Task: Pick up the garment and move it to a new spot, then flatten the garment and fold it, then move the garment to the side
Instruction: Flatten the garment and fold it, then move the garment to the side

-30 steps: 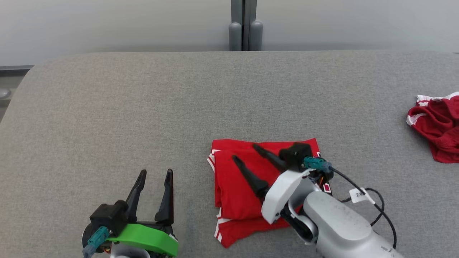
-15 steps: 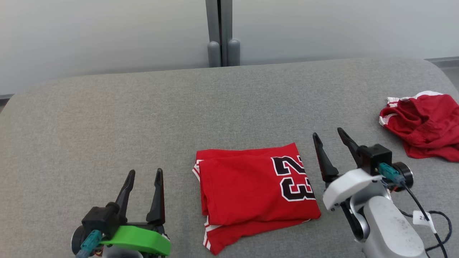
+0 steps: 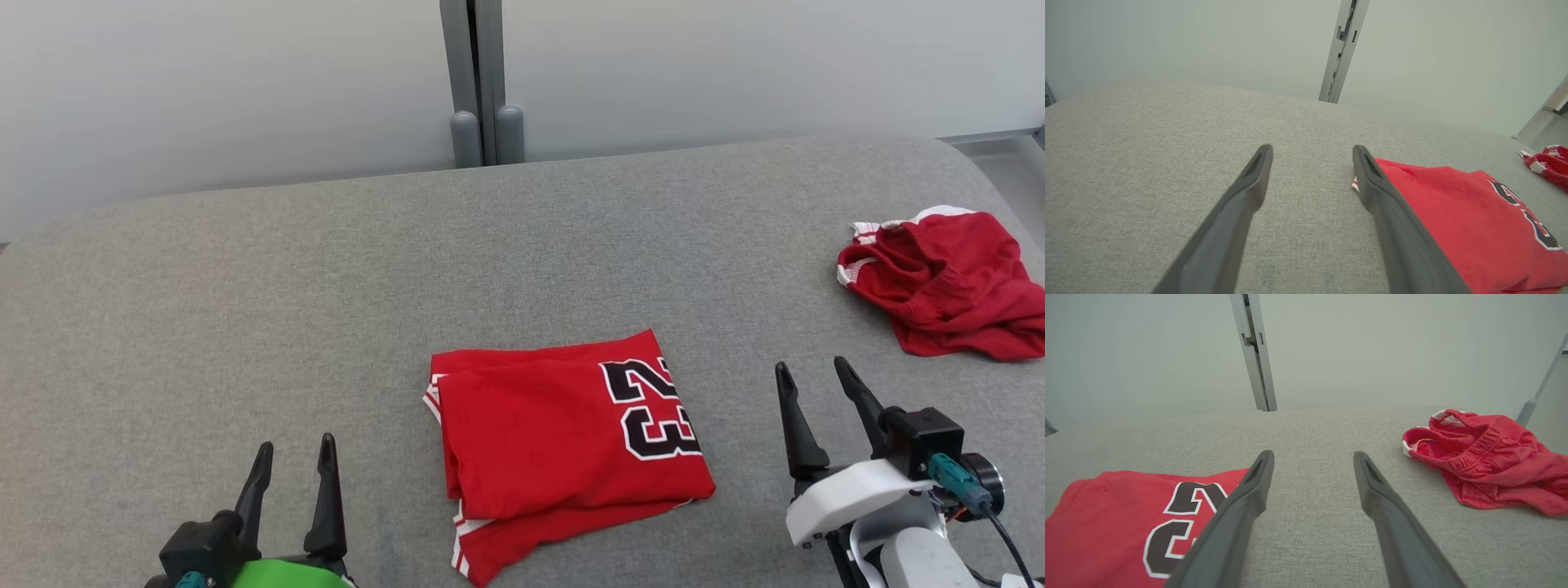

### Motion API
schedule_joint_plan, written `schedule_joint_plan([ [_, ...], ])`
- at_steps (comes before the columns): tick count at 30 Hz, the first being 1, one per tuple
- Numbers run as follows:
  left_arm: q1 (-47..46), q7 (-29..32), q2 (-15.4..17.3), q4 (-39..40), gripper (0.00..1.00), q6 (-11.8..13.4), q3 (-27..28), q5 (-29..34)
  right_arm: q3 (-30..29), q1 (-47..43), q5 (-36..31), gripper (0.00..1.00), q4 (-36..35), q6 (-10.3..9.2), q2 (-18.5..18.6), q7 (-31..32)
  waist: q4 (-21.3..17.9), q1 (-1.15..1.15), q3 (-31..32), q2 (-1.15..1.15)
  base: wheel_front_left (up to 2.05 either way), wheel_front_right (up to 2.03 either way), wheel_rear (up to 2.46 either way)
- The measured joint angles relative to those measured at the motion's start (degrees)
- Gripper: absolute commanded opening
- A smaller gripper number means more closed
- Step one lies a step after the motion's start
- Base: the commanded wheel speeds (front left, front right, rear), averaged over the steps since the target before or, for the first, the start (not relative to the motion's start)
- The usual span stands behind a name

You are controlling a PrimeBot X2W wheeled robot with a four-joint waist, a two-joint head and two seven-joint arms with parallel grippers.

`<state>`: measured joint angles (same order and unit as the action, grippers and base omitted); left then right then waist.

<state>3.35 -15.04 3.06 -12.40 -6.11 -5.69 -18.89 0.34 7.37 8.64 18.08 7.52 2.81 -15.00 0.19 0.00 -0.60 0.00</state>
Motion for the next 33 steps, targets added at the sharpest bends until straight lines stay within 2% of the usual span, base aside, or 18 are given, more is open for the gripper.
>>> schedule_joint_plan([
  [26, 1.09, 0.00, -0.15, -0.02, 1.00, -0.18, 0.41, 0.68, 0.93, -1.65, 0.91, 1.00, 0.38, 0.00, 0.01, 0.00, 0.49, 0.00, -0.40, 0.00, 0.00, 0.00, 0.00],
  [30, 0.60, 0.00, -0.16, -0.20, 1.00, -0.18, 0.08, 0.73, 2.85, 1.01, 0.18, 1.00, 2.61, 0.00, 0.00, 0.04, 1.03, 0.00, -0.87, 0.00, 0.00, 0.00, 0.00],
  [33, 0.08, 0.00, -0.18, -0.12, 1.00, -0.18, 0.04, 0.80, 4.36, 4.32, -1.40, 1.00, 3.93, 0.00, 0.00, 3.33, 1.60, 0.00, -1.30, 0.00, 0.00, 0.00, 0.00],
])
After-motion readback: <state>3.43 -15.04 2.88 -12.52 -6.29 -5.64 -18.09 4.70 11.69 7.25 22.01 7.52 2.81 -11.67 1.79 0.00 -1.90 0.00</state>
